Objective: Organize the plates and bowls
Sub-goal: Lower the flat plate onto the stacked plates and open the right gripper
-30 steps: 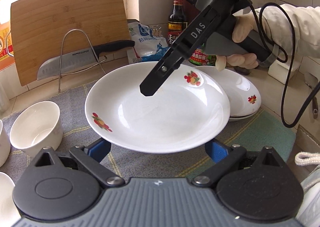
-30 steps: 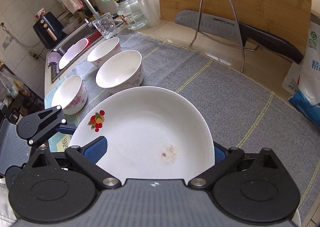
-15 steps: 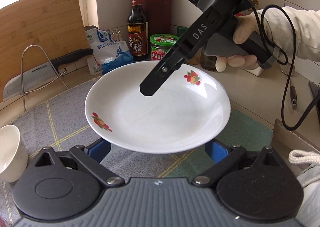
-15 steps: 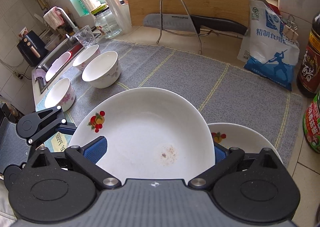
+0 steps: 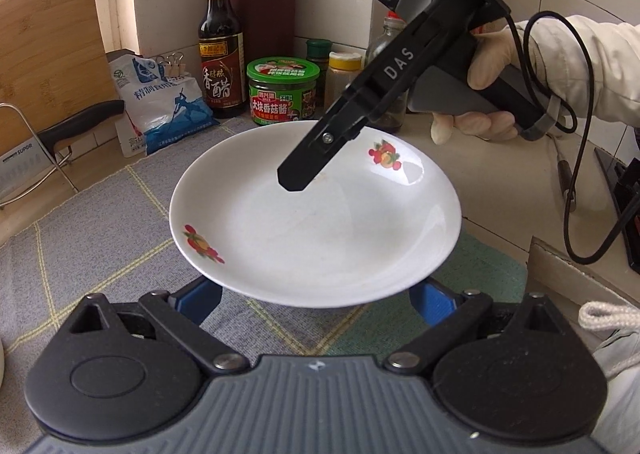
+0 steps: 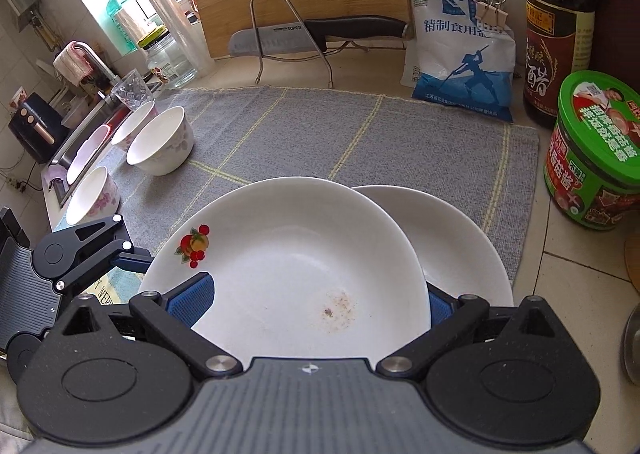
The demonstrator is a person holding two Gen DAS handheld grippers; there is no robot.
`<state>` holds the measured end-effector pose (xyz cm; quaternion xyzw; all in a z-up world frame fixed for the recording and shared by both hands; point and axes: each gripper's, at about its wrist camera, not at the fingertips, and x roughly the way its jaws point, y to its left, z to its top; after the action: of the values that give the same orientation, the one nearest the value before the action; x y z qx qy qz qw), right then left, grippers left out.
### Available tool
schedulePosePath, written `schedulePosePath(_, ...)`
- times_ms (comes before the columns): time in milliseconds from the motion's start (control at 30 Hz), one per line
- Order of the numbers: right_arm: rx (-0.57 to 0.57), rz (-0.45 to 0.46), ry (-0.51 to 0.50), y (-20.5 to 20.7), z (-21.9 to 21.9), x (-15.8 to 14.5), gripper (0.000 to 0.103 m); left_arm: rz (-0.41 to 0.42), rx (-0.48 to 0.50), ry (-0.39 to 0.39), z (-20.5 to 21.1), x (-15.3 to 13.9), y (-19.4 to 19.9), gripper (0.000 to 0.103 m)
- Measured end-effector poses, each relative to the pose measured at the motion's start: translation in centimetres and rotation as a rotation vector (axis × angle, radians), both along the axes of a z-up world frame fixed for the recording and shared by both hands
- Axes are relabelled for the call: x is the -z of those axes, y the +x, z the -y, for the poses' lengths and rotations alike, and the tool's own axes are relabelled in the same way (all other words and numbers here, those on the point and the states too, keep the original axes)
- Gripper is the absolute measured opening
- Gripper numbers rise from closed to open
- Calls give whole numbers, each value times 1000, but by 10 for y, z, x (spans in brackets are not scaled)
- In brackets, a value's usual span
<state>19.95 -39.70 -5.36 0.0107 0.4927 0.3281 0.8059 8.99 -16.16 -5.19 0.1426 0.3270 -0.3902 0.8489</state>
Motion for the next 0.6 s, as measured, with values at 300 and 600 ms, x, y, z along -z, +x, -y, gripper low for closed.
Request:
schedulePosePath(300, 28, -19, 12, 2, 13, 11, 103, -1, 21, 10, 6, 4, 6, 99)
schedulePosePath(600, 44, -20, 9, 6, 22, 14, 103, -9, 33, 22, 14, 9, 15, 99)
